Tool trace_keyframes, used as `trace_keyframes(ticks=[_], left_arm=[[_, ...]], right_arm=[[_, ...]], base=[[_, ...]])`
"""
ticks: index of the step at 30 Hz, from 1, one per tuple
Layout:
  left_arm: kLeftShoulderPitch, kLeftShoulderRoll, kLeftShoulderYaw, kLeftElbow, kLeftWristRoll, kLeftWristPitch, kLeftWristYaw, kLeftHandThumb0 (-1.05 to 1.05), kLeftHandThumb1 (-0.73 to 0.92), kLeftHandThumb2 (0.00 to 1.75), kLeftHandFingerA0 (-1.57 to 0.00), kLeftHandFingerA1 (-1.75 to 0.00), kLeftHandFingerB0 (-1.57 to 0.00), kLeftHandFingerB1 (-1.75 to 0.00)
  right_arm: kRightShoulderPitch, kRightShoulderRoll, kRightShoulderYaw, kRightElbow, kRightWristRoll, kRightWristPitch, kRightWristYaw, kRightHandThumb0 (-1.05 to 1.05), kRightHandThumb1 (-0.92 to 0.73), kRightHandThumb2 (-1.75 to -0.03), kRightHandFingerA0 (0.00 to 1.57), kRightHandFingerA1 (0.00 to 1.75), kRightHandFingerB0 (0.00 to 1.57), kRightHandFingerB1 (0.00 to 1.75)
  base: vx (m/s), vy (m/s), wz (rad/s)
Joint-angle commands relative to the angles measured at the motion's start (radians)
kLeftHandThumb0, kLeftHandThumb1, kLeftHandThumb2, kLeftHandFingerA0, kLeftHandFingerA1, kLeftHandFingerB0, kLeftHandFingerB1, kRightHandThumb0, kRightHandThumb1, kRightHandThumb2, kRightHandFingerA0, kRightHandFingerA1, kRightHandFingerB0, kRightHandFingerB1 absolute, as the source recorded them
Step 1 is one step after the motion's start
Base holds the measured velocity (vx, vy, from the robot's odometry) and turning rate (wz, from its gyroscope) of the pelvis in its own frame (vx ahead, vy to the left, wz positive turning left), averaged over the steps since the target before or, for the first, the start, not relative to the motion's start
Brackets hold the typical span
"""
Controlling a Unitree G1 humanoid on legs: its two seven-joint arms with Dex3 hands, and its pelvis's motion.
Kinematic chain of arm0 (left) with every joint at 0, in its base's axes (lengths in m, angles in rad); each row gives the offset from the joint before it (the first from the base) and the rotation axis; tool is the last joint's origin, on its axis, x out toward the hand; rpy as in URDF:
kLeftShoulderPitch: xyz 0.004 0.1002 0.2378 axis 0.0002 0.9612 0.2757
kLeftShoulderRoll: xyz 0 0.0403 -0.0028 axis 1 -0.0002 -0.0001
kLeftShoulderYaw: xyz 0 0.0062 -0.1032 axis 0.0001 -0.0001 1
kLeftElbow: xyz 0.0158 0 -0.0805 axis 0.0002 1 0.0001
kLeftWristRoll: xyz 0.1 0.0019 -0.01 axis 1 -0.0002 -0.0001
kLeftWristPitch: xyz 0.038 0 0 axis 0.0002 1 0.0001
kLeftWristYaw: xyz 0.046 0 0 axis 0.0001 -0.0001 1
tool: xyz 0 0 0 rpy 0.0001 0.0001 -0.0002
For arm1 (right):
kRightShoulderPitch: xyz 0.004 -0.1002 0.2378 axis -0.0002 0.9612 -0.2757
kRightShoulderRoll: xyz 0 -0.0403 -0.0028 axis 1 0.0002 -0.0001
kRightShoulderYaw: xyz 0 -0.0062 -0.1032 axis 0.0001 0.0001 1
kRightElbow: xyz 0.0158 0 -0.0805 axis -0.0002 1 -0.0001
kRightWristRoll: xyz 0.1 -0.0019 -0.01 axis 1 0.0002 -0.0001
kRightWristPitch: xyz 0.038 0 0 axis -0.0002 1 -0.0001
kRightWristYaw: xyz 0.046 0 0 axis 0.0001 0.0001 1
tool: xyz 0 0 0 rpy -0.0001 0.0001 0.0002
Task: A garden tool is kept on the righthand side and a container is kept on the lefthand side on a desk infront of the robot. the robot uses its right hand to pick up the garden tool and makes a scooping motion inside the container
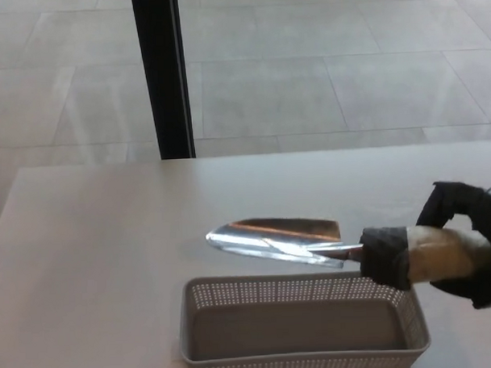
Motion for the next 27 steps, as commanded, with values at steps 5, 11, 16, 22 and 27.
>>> trace_keyframes(ticks=[5, 11, 16, 22, 27], left_arm=[[0.013, 0.018, -0.003, 0.001, 0.002, 0.003, 0.005, -0.57, 0.71, 0.62, -0.57, -0.60, -0.51, -0.48], [0.013, 0.016, 0.002, 0.008, 0.001, 0.003, 0.015, -0.57, 0.70, 0.61, -0.63, -0.66, -0.55, -0.49], [0.014, 0.013, 0.014, 0.003, -0.013, 0.001, -0.005, -0.56, 0.69, 0.61, -0.60, -0.66, -0.54, -0.50], [0.012, 0.009, 0.010, 0.006, -0.005, -0.004, 0.005, -0.57, 0.69, 0.61, -0.64, -0.67, -0.56, -0.51], [0.008, 0.005, 0.012, 0.002, -0.008, 0.003, 0.008, -0.57, 0.69, 0.61, -0.60, -0.63, -0.53, -0.49]], right_arm=[[-0.197, -0.112, -0.191, 0.083, 0.302, 0.053, 0.022, -0.06, -0.47, -1.18, 0.90, 1.75, 0.77, 1.47], [-0.228, -0.116, -0.232, 0.199, 0.266, 0.151, -0.045, -0.11, -0.49, -1.15, 0.86, 1.75, 0.80, 1.50], [-0.198, -0.118, -0.244, 0.323, 0.250, 0.153, -0.148, -0.14, -0.55, -1.07, 0.85, 1.74, 0.80, 1.50], [-0.166, -0.116, -0.247, 0.424, 0.272, 0.111, -0.241, -0.16, -0.57, -0.99, 0.84, 1.75, 0.76, 1.51], [-0.143, -0.049, -0.289, 0.510, 0.300, 0.120, -0.391, -0.15, -0.52, -0.99, 0.86, 1.75, 0.78, 1.53]], base=[[0.00, 0.000, 0.00], [0.00, 0.000, 0.00], [0.00, 0.000, 0.00], [0.00, 0.000, 0.00], [0.00, 0.000, 0.00]])
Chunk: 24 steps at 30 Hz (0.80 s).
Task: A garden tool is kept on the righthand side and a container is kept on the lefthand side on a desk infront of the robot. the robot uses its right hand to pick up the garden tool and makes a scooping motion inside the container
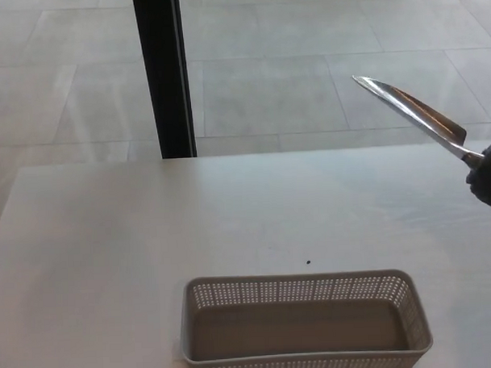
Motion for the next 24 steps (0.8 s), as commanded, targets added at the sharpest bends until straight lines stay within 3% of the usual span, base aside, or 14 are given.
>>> trace_keyframes(ticks=[1, 5, 7, 12, 13, 14, 15, 16, 17, 19, 20, 23, 24], left_arm=[[0.002, 0.005, 0.003, -0.002, -0.006, 0.000, 0.005, -0.57, 0.69, 0.61, -0.60, -0.63, -0.53, -0.49], [-0.006, 0.011, 0.003, -0.004, -0.006, -0.001, 0.003, -0.57, 0.70, 0.61, -0.61, -0.65, -0.54, -0.49], [-0.001, 0.013, -0.003, -0.008, 0.001, -0.014, 0.005, -0.57, 0.71, 0.61, -0.60, -0.62, -0.53, -0.49], [-0.009, 0.014, 0.009, -0.013, -0.014, -0.001, -0.008, -0.56, 0.71, 0.61, -0.57, -0.63, -0.51, -0.49], [-0.004, 0.013, 0.014, -0.021, -0.018, -0.011, -0.006, -0.57, 0.69, 0.61, -0.60, -0.71, -0.53, -0.53], [-0.008, 0.012, 0.013, -0.019, -0.016, -0.009, -0.004, -0.57, 0.69, 0.61, -0.61, -0.71, -0.54, -0.53], [-0.009, 0.012, 0.012, -0.018, -0.015, -0.008, -0.002, -0.57, 0.69, 0.61, -0.61, -0.70, -0.54, -0.53], [-0.011, 0.012, 0.010, -0.015, -0.012, -0.006, 0.000, -0.57, 0.69, 0.61, -0.61, -0.70, -0.54, -0.53], [-0.011, 0.013, 0.010, -0.016, -0.012, -0.005, -0.003, -0.56, 0.69, 0.60, -0.61, -0.69, -0.55, -0.52], [-0.011, 0.013, 0.008, -0.017, -0.011, -0.003, -0.002, -0.56, 0.69, 0.61, -0.62, -0.70, -0.55, -0.52], [-0.010, 0.014, 0.006, -0.021, -0.010, -0.003, -0.009, -0.57, 0.70, 0.61, -0.58, -0.68, -0.53, -0.52], [-0.006, 0.018, 0.010, -0.027, -0.017, -0.004, -0.025, -0.57, 0.71, 0.61, -0.60, -0.68, -0.53, -0.53], [-0.006, 0.016, 0.013, -0.026, -0.018, -0.004, -0.016, -0.57, 0.70, 0.61, -0.61, -0.68, -0.54, -0.52]], right_arm=[[0.035, 0.046, -0.046, 0.080, 0.068, 0.007, -0.235, -0.15, -0.52, -0.99, 0.86, 1.75, 0.78, 1.53], [0.084, 0.015, 0.034, 0.109, 0.001, -0.073, -0.260, -0.18, -0.57, -0.93, 0.90, 1.71, 0.81, 1.45], [0.116, -0.009, 0.091, 0.106, -0.042, -0.105, -0.265, -0.22, -0.61, -0.87, 0.86, 1.73, 0.76, 1.49], [0.151, -0.056, 0.196, 0.081, -0.071, -0.111, -0.258, -0.24, -0.65, -0.89, 0.83, 1.71, 0.73, 1.53], [0.186, -0.108, 0.271, 0.091, -0.131, -0.216, -0.283, -0.24, -0.65, -0.84, 0.85, 1.74, 0.71, 1.53], [0.195, -0.145, 0.315, 0.100, -0.172, -0.241, -0.304, -0.27, -0.66, -0.88, 0.87, 1.75, 0.72, 1.52], [0.196, -0.155, 0.330, 0.107, -0.183, -0.251, -0.319, -0.26, -0.62, -0.88, 1.08, 1.75, 0.68, 1.45], [0.198, -0.176, 0.360, 0.120, -0.195, -0.267, -0.347, -0.26, -0.62, -0.88, 1.08, 1.75, 0.68, 1.45], [0.200, -0.188, 0.376, 0.129, -0.204, -0.284, -0.358, -0.28, -0.60, -0.86, 0.88, 1.75, 0.70, 1.53], [0.205, -0.217, 0.420, 0.129, -0.223, -0.266, -0.352, -0.31, -0.63, -0.81, 0.85, 1.75, 0.64, 1.59], [0.208, -0.241, 0.452, 0.134, -0.251, -0.269, -0.371, -0.31, -0.62, -0.72, 0.84, 1.75, 0.69, 1.44], [0.200, -0.287, 0.520, 0.138, -0.307, -0.234, -0.373, -0.31, -0.63, -0.76, 0.86, 1.75, 0.68, 1.50], [0.181, -0.292, 0.529, 0.154, -0.282, -0.195, -0.316, -0.33, -0.66, -0.74, 0.86, 1.75, 0.77, 1.20]], base=[[0.00, 0.000, 0.00], [0.00, 0.000, 0.00], [0.00, 0.000, 0.00], [0.00, 0.000, 0.00], [0.00, 0.000, 0.00], [0.00, 0.000, 0.00], [0.00, 0.000, 0.00], [0.00, 0.000, 0.00], [0.00, 0.000, 0.00], [0.00, 0.000, 0.00], [0.00, 0.000, 0.00], [0.00, 0.000, 0.00], [0.00, 0.000, 0.00]])
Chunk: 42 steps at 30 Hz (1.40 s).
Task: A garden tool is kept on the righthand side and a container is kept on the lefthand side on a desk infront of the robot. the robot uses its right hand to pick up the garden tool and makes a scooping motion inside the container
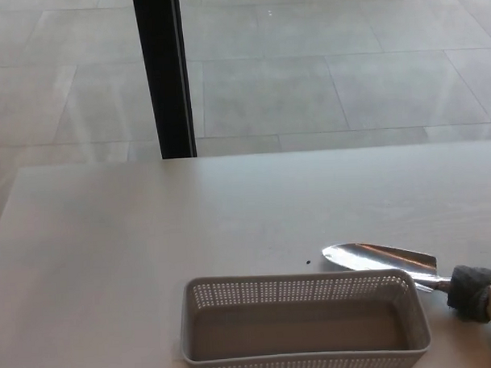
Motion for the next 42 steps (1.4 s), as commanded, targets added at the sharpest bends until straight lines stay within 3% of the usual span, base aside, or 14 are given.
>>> trace_keyframes(ticks=[1, 2, 4, 7, 10, 12, 16, 17, 19, 24, 25, 40, 41, 42], left_arm=[[0.005, 0.016, 0.010, -0.009, -0.016, -0.006, -0.014, -0.57, 0.70, 0.61, -0.61, -0.67, -0.54, -0.52], [0.003, 0.016, 0.009, -0.008, -0.014, -0.006, -0.013, -0.57, 0.70, 0.61, -0.61, -0.68, -0.54, -0.53], [-0.002, 0.013, 0.011, -0.006, -0.015, 0.000, -0.010, -0.56, 0.69, 0.60, -0.64, -0.69, -0.55, -0.52], [0.000, 0.012, 0.012, -0.006, -0.016, 0.002, -0.009, -0.57, 0.69, 0.61, -0.64, -0.69, -0.55, -0.52], [0.011, 0.013, 0.007, -0.011, -0.012, -0.006, -0.011, -0.57, 0.70, 0.61, -0.60, -0.69, -0.53, -0.52], [0.016, 0.009, 0.016, -0.012, -0.021, -0.007, -0.012, -0.57, 0.69, 0.61, -0.57, -0.66, -0.52, -0.52], [0.009, 0.004, 0.003, 0.004, -0.003, -0.012, 0.012, -0.57, 0.70, 0.61, -0.57, -0.60, -0.51, -0.48], [0.009, 0.004, 0.009, 0.006, -0.009, -0.012, 0.005, -0.57, 0.69, 0.61, -0.57, -0.61, -0.50, -0.49], [0.006, 0.002, 0.015, 0.002, -0.018, -0.002, -0.009, -0.57, 0.70, 0.61, -0.56, -0.61, -0.50, -0.50], [0.004, -0.004, 0.010, 0.016, -0.008, 0.004, 0.020, -0.56, 0.69, 0.61, -0.61, -0.63, -0.52, -0.49], [0.004, -0.002, -0.001, 0.016, 0.003, -0.001, 0.022, -0.57, 0.70, 0.61, -0.60, -0.63, -0.51, -0.50], [0.005, 0.004, 0.003, 0.017, -0.001, -0.007, 0.020, -0.57, 0.69, 0.61, -0.61, -0.60, -0.55, -0.47], [0.007, 0.007, -0.002, 0.016, 0.003, -0.008, 0.014, -0.58, 0.70, 0.61, -0.60, -0.61, -0.53, -0.49], [0.008, 0.009, -0.004, 0.016, 0.004, -0.009, 0.011, -0.58, 0.70, 0.61, -0.60, -0.61, -0.53, -0.49]], right_arm=[[-0.023, -0.102, 0.109, 0.040, -0.120, -0.006, -0.015, -0.36, -0.68, -0.72, 0.85, 1.74, 0.80, 0.95], [-0.032, -0.105, 0.120, 0.041, -0.121, 0.031, 0.009, -0.43, -0.64, -0.71, 0.99, 1.70, 0.77, 1.21], [-0.051, -0.103, 0.134, 0.036, -0.113, 0.130, 0.073, -0.41, -0.74, -0.66, 0.84, 1.71, 0.73, 1.25], [-0.071, -0.084, 0.124, 0.040, -0.081, 0.237, 0.133, -0.37, -0.76, -0.71, 0.87, 1.50, 0.73, 0.81], [-0.072, -0.071, 0.109, 0.050, -0.054, 0.255, 0.130, -0.35, -0.71, -0.71, 0.92, 1.42, 0.77, 0.80], [-0.075, -0.076, 0.120, 0.042, -0.057, 0.287, 0.179, -0.42, -0.71, -0.67, 0.84, 1.37, 0.61, 0.65], [-0.065, -0.084, 0.103, 0.001, 0.024, 0.284, 0.301, -0.70, -0.74, -0.63, 0.55, 0.72, 0.21, 0.31], [-0.065, -0.095, 0.108, -0.016, 0.044, 0.293, 0.370, -0.98, -0.67, -1.00, 0.00, 0.18, 0.00, 0.06], [-0.072, -0.115, 0.126, -0.038, 0.040, 0.292, 0.425, -0.96, -0.66, -0.85, 0.00, 0.00, 0.00, 0.01], [-0.062, -0.132, 0.114, -0.106, 0.081, 0.281, 0.505, -1.05, -0.68, -0.86, 0.00, 0.00, 0.00, 0.00], [-0.058, -0.135, 0.109, -0.119, 0.087, 0.276, 0.508, -1.05, -0.78, -0.65, 0.00, 0.00, 0.00, 0.00], [0.175, -0.230, -0.336, -0.483, 0.327, 0.307, 0.596, -1.05, -0.81, -0.65, 0.00, 0.00, 0.00, 0.00], [0.209, -0.226, -0.422, -0.484, 0.351, 0.298, 0.579, -1.05, -0.63, -0.98, 0.00, 0.00, 0.00, 0.00], [0.226, -0.224, -0.460, -0.489, 0.362, 0.295, 0.573, -1.05, -0.63, -0.98, 0.00, 0.00, 0.00, 0.00]], base=[[0.00, 0.000, 0.00], [0.00, 0.000, 0.00], [0.00, 0.000, 0.00], [0.00, 0.000, 0.00], [0.00, 0.000, 0.00], [0.00, 0.000, 0.00], [0.00, 0.000, 0.00], [0.00, 0.000, 0.00], [0.00, 0.000, 0.00], [0.00, 0.000, 0.00], [0.00, 0.000, 0.00], [0.00, 0.000, 0.00], [0.00, 0.000, 0.00], [0.00, 0.000, 0.00]])
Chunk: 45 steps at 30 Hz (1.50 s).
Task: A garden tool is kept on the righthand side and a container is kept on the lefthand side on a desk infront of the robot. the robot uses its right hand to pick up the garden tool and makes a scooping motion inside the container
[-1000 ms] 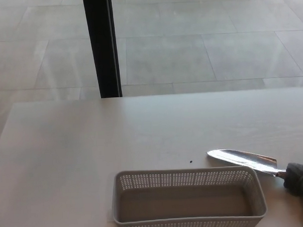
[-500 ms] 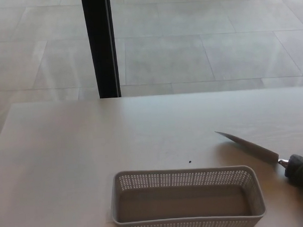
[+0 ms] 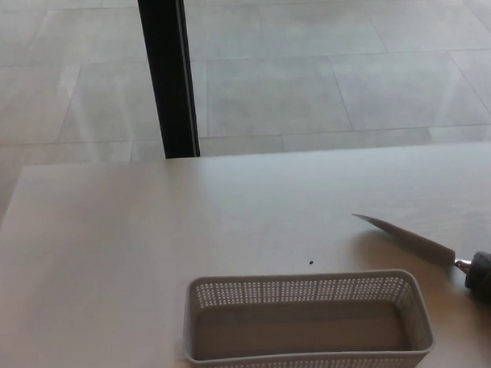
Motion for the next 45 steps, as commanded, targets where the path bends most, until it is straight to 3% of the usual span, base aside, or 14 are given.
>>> trace_keyframes(ticks=[1, 14, 21, 22, 23, 24, 26, 29, 31, 32, 33, 37, 42, 45], left_arm=[[0.010, 0.014, 0.001, 0.011, 0.000, -0.007, 0.020, -0.57, 0.70, 0.61, -0.59, -0.62, -0.52, -0.49], [0.004, 0.002, 0.000, 0.015, 0.000, 0.011, 0.036, -0.57, 0.68, 0.60, -0.64, -0.66, -0.54, -0.50], [0.010, -0.007, -0.010, 0.017, 0.011, -0.002, 0.035, -0.56, 0.70, 0.61, -0.66, -0.60, -0.57, -0.48], [0.012, -0.007, -0.018, 0.017, 0.019, -0.007, 0.037, -0.56, 0.71, 0.61, -0.63, -0.60, -0.55, -0.48], [0.013, -0.006, -0.018, 0.017, 0.019, -0.007, 0.037, -0.56, 0.71, 0.61, -0.63, -0.60, -0.55, -0.48], [0.013, -0.005, -0.017, 0.017, 0.018, -0.007, 0.036, -0.56, 0.70, 0.61, -0.62, -0.62, -0.56, -0.49], [0.015, -0.003, -0.016, 0.016, 0.014, -0.009, 0.029, -0.57, 0.70, 0.61, -0.65, -0.65, -0.57, -0.51], [0.030, -0.006, -0.001, 0.012, -0.004, -0.009, 0.014, -0.56, 0.70, 0.61, -0.64, -0.64, -0.55, -0.50], [0.037, -0.007, 0.000, 0.009, -0.006, -0.010, 0.014, -0.56, 0.71, 0.61, -0.61, -0.65, -0.54, -0.50], [0.037, -0.007, 0.002, 0.006, -0.008, -0.009, 0.017, -0.57, 0.69, 0.61, -0.62, -0.65, -0.55, -0.50], [0.036, -0.007, 0.003, 0.002, -0.009, -0.007, 0.015, -0.56, 0.69, 0.61, -0.62, -0.66, -0.55, -0.51], [0.030, -0.005, -0.002, 0.008, 0.000, -0.003, 0.028, -0.55, 0.70, 0.61, -0.63, -0.62, -0.56, -0.49], [0.026, -0.002, 0.012, 0.005, -0.013, 0.008, 0.027, -0.55, 0.70, 0.61, -0.62, -0.62, -0.54, -0.49], [0.032, -0.002, 0.022, 0.002, -0.021, -0.008, 0.017, -0.55, 0.70, 0.61, -0.65, -0.66, -0.56, -0.50]], right_arm=[[0.164, -0.046, -0.361, -0.116, 0.258, 0.048, 0.113, -1.05, -0.61, -1.01, 0.00, 0.12, 0.00, 0.05], [0.308, 0.172, -0.955, 0.280, 0.508, 0.029, -0.166, -0.91, -0.58, -0.93, 0.00, 0.27, 0.10, 0.19], [0.179, 0.331, -1.162, 0.512, 0.694, -0.049, -0.387, -0.59, -0.69, -0.60, 0.03, 0.78, 0.08, 0.50], [0.173, 0.346, -1.157, 0.535, 0.688, -0.053, -0.396, -0.36, -0.57, -1.08, 0.06, 0.59, 0.00, 0.53], [0.171, 0.347, -1.162, 0.539, 0.685, -0.056, -0.394, -0.36, -0.57, -1.08, 0.06, 0.59, 0.00, 0.53], [0.167, 0.347, -1.161, 0.578, 0.678, -0.066, -0.406, -0.56, -0.73, -0.61, 0.11, 0.80, 0.06, 0.42], [0.160, 0.355, -1.157, 0.663, 0.660, -0.101, -0.447, -0.60, -0.56, -0.86, 0.23, 0.74, 0.04, 0.50], [0.199, 0.379, -1.115, 0.731, 0.618, -0.148, -0.434, -0.59, -0.58, -0.88, 0.34, 0.83, 0.03, 0.46], [0.191, 0.379, -1.146, 0.795, 0.657, -0.184, -0.410, -0.57, -0.59, -0.84, 0.46, 0.97, 0.06, 0.51], [0.200, 0.372, -1.151, 0.867, 0.677, -0.199, -0.356, -0.57, -0.53, -0.85, 0.37, 0.79, 0.09, 0.52], [0.207, 0.369, -1.151, 0.921, 0.683, -0.214, -0.329, -0.52, -0.65, -0.59, 0.34, 0.87, 0.17, 0.49], [0.220, 0.395, -1.130, 0.952, 0.669, -0.247, -0.318, -0.49, -0.65, -0.59, 0.44, 0.91, 0.31, 0.52], [0.227, 0.391, -1.012, 1.024, 0.576, -0.317, -0.342, -0.51, -0.69, -0.61, 0.90, 0.74, 0.64, 0.53], [0.235, 0.406, -0.974, 1.004, 0.569, -0.329, -0.335, -0.54, -0.65, -0.60, 0.93, 0.78, 0.59, 0.56]], base=[[0.00, 0.000, 0.00], [0.00, 0.000, 0.00], [0.00, 0.000, 0.00], [0.00, 0.000, 0.00], [0.00, 0.000, 0.00], [0.00, 0.000, 0.00], [0.00, 0.000, 0.00], [0.00, 0.000, 0.00], [0.00, 0.000, 0.00], [0.00, 0.000, 0.00], [0.00, 0.000, 0.00], [0.00, 0.000, 0.00], [0.00, 0.000, 0.00], [0.00, 0.000, 0.00]])
